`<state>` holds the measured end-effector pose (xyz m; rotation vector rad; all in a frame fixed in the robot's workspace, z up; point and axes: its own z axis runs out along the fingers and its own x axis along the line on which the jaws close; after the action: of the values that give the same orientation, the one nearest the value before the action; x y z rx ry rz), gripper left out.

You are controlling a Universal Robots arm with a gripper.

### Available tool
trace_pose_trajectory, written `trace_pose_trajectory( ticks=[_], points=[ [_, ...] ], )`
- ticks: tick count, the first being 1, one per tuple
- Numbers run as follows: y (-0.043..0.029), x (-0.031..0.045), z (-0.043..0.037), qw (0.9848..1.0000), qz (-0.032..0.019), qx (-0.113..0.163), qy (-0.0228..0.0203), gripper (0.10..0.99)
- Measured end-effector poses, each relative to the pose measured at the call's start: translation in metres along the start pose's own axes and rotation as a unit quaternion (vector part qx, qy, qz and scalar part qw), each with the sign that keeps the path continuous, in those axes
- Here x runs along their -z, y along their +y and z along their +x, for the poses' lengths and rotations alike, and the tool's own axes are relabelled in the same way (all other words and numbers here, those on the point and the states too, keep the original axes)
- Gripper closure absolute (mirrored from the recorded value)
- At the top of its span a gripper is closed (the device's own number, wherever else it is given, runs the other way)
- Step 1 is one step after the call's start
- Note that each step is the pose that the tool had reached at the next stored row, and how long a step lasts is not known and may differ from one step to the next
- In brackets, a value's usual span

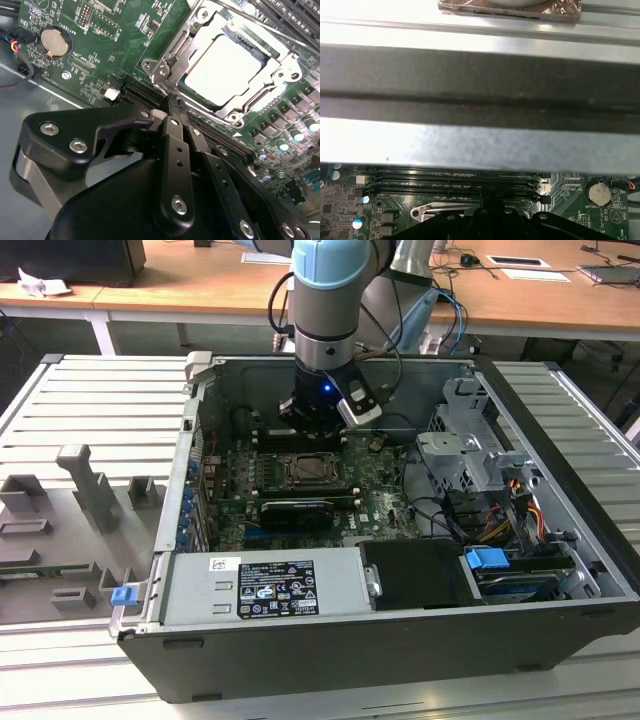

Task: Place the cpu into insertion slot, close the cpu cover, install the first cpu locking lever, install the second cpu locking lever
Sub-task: 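Install the first cpu locking lever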

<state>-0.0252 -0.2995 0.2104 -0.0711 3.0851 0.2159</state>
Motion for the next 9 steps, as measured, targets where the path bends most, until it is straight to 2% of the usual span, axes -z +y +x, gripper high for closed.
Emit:
trace_pose_trajectory(
  ticks=[3,9],
  points=[
    [-0.004,0.0004,0.0002,1.0,-0.0001,0.0,0.0,0.98],
    [-0.0067,0.0008,0.0003,1.0,0.0,0.0,0.0,0.98]
  ],
)
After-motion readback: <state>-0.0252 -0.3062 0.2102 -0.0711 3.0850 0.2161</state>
